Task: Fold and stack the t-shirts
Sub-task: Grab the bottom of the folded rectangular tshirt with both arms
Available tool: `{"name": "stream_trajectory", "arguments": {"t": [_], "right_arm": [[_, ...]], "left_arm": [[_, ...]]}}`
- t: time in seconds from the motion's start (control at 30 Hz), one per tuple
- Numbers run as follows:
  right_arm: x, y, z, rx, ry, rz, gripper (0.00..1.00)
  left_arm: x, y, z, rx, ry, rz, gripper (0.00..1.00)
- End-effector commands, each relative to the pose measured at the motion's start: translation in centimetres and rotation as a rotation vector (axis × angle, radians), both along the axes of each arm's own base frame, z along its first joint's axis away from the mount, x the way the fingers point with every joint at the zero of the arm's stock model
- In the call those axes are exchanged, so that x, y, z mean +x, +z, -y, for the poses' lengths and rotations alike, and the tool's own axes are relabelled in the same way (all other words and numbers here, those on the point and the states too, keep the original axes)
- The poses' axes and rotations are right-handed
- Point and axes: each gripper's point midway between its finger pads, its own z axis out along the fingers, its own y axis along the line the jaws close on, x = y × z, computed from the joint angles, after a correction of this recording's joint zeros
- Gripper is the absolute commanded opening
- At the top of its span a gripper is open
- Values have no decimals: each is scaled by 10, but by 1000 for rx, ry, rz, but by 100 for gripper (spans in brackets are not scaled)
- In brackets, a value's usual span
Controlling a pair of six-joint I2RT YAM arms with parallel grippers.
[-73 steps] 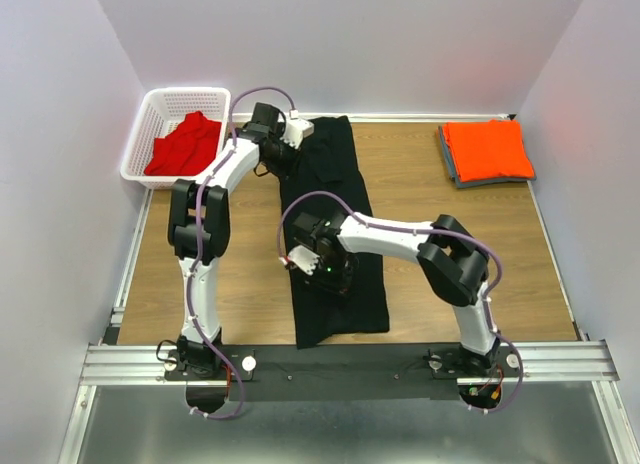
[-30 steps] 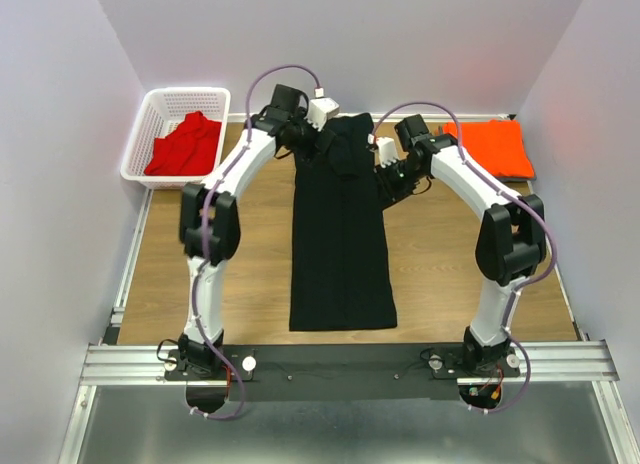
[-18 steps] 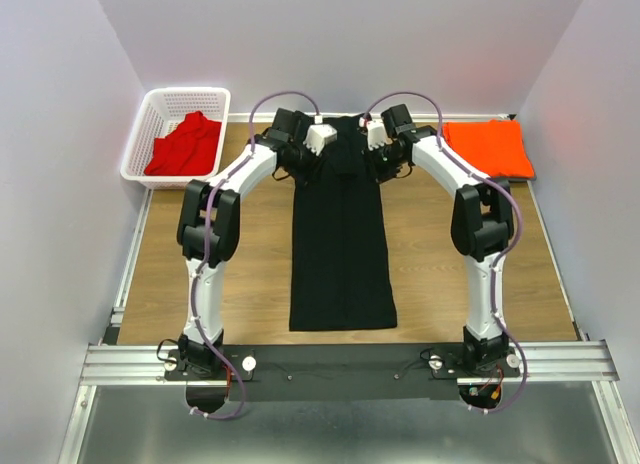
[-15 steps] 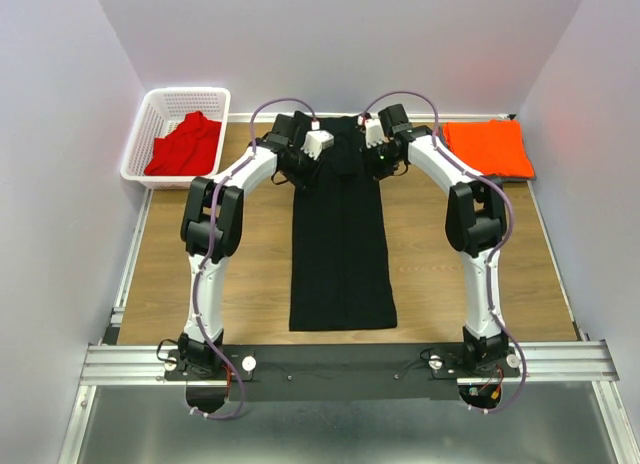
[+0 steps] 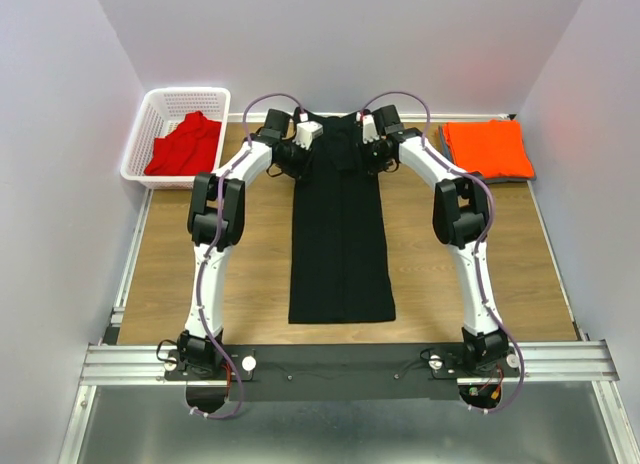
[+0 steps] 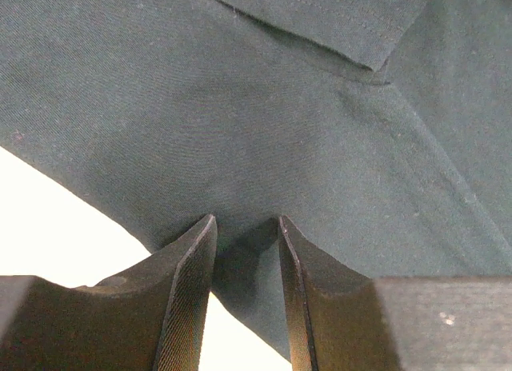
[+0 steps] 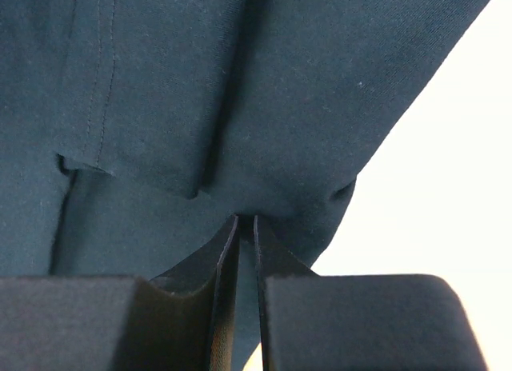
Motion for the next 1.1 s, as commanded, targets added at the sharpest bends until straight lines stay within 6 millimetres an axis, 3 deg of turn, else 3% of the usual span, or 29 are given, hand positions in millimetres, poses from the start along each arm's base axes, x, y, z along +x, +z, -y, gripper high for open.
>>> {"name": "stream_trajectory", "arguments": {"t": [0.0, 0.23, 0.27, 0.3, 0.33, 0.37, 0.4, 0.43, 0.47, 0.5, 0.53, 0.57, 0.63, 0.67, 0.7, 0.73, 0.8, 0.83, 0.87, 0.97, 1.0, 1.03, 1.07], "right_arm": [[13, -26, 15, -47, -55, -2, 20], [23, -5, 11, -33, -22, 51, 25], [25, 9, 10, -26, -22, 75, 26], [27, 17, 11, -24, -17, 92, 27], [30, 41, 10, -12, -14, 133, 29], [30, 43, 9, -11, -8, 136, 31], [31, 73, 5, 16, 6, 184, 37], [30, 95, 4, 24, 27, 221, 46], [28, 112, 4, 31, 39, 251, 46], [21, 151, 5, 40, 67, 317, 56], [17, 170, 6, 40, 87, 356, 70], [13, 185, 9, 38, 97, 384, 75], [-1, 229, 15, 32, 126, 469, 80], [-8, 243, 17, 33, 131, 492, 85], [-20, 271, 19, 34, 155, 548, 86], [-28, 276, 20, 33, 179, 559, 85], [-43, 289, 21, 34, 232, 590, 100], [-51, 295, 22, 32, 255, 604, 100], [-66, 302, 24, 30, 279, 618, 100], [-109, 310, 17, 53, 396, 625, 100], [-120, 310, 13, 49, 424, 621, 100], [-139, 301, 4, 19, 496, 594, 100], [-153, 295, 0, -4, 531, 577, 100]], "left_arm": [[9, -15, -4, 1, 15, -18, 45], [33, 16, -7, 5, 33, 54, 47], [34, 23, -6, -2, 28, 64, 49], [35, 34, -5, -19, 15, 74, 54], [36, 55, -5, -29, 13, 113, 57], [36, 70, -5, -35, 7, 141, 60], [36, 87, -4, -44, 0, 178, 63], [31, 121, -6, -50, -11, 244, 69], [28, 140, -7, -52, -21, 287, 73], [20, 178, -11, -50, -31, 371, 86], [16, 198, -15, -46, -28, 417, 90], [10, 216, -18, -46, -31, 461, 98], [-1, 246, -26, -41, -41, 546, 98], [-15, 285, -33, -41, -54, 638, 98], [-22, 294, -35, -49, -65, 665, 98], [-37, 325, -40, -60, -57, 733, 98], [-49, 340, -43, -67, -56, 805, 98], [-55, 348, -45, -76, -45, 839, 98], [-75, 378, -49, -102, -31, 922, 98], [-102, 393, -61, -124, 23, 1055, 98], [-112, 394, -60, -104, -27, 1090, 98], [-140, 383, -52, -60, -191, 1107, 98], [-155, 374, -48, -33, -283, 1119, 98]]}}
